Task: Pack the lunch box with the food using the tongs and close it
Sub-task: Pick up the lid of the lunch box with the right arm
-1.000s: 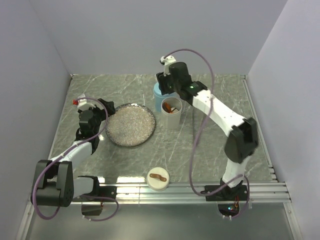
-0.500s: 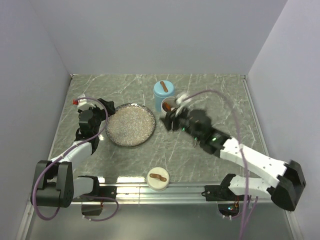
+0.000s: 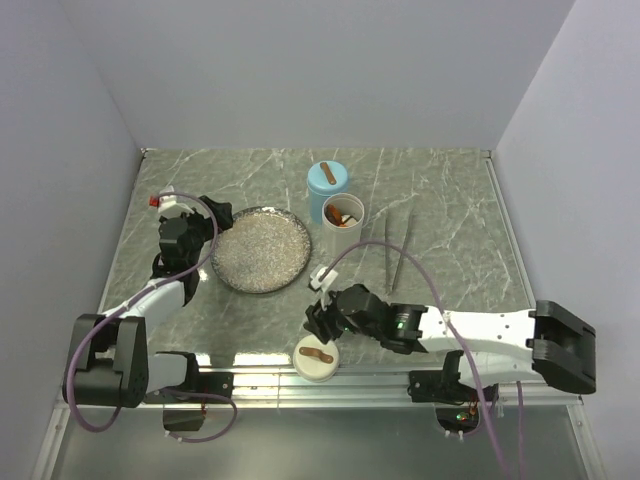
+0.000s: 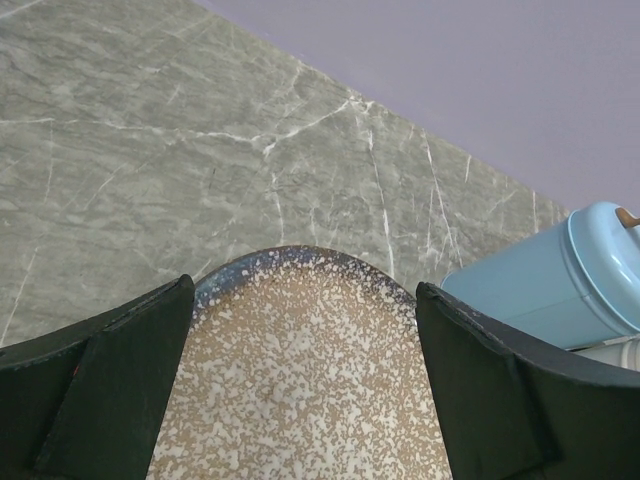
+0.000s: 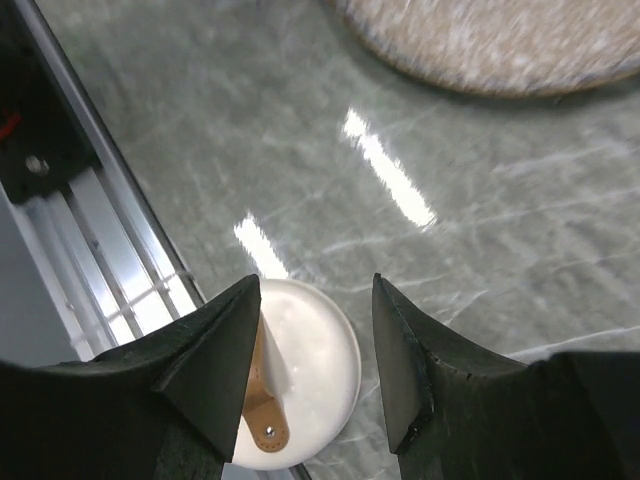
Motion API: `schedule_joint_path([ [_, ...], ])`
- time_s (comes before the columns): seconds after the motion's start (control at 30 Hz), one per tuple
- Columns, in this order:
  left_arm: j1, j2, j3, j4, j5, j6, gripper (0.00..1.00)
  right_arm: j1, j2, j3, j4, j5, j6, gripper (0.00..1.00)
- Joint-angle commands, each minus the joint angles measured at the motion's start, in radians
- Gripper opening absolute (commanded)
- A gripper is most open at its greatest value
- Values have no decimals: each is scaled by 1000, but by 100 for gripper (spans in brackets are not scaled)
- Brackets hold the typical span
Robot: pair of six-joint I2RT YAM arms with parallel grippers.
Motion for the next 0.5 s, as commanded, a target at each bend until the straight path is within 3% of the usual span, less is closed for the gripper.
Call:
schedule_joint_path([
  [0.0, 4, 13, 49, 30, 26, 1, 99, 30, 58, -22, 20, 23, 23, 56],
  [0.47, 4, -4, 52, 6, 28, 10, 99, 125, 43, -84, 40, 3, 83, 56],
])
